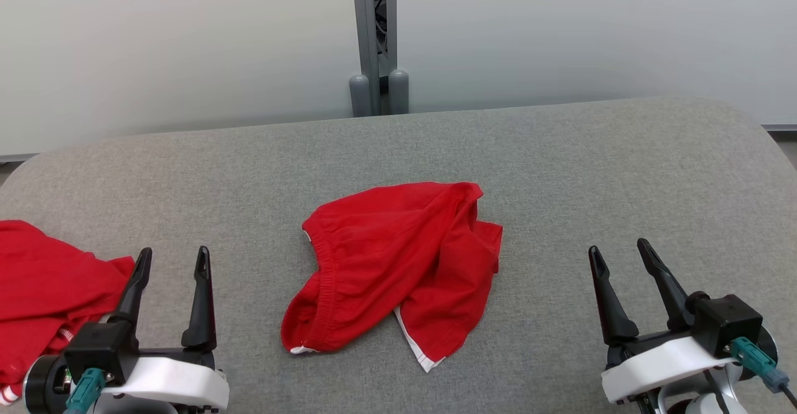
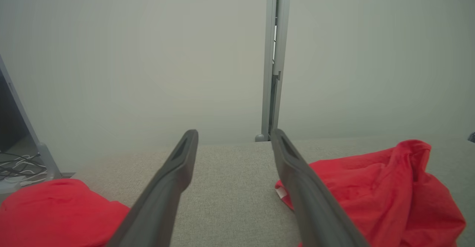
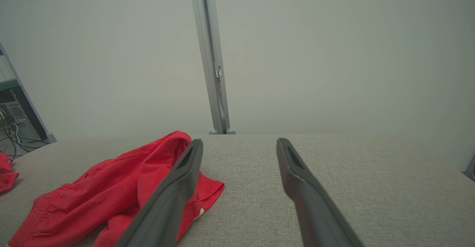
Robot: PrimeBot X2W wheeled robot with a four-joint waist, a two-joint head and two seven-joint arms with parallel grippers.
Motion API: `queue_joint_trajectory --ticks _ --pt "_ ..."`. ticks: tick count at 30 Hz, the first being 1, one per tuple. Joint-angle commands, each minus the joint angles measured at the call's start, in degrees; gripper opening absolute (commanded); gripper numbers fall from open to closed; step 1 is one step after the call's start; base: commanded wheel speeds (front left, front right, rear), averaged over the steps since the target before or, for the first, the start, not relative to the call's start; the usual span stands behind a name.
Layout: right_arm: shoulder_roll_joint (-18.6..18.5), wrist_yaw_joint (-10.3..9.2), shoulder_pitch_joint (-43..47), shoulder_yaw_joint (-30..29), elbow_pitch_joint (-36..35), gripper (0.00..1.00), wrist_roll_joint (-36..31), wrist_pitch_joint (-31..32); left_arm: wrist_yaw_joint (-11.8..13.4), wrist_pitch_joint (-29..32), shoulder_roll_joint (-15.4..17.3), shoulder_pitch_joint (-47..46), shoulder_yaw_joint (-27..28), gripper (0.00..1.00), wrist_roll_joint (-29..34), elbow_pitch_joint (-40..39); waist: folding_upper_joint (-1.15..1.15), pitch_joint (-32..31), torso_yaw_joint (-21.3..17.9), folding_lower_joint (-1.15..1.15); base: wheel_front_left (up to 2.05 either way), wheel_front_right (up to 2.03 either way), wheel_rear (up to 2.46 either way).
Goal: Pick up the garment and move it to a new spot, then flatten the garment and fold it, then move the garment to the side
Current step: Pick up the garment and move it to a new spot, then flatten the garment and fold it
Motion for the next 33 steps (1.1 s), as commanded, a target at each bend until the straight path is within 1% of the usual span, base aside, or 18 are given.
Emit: queue_joint_trajectory --ticks 1,11,33 --pt "-0.44 0.11 0.59 -0.16 -0.59 1.00 0.18 0.33 0.39 0.22 0.47 0.66 0.04 1.00 0.14 -0.40 0.00 0.03 -0.07 0.00 0.00 0.00 0.00" --pt "-0.44 0.11 0.58 0.06 -1.05 1.00 0.61 0.68 1.16 1.22 0.89 0.66 -0.37 1.00 0.21 -1.29 0.00 0.25 -0.17 0.00 0.00 0.00 0.00" --pt "-0.44 0.11 0.18 0.57 -0.48 1.00 1.42 -0.31 1.85 1.47 1.13 -0.07 -0.98 1.00 0.03 -1.88 0.00 1.06 -0.06 0.00 0.00 0.00 0.00"
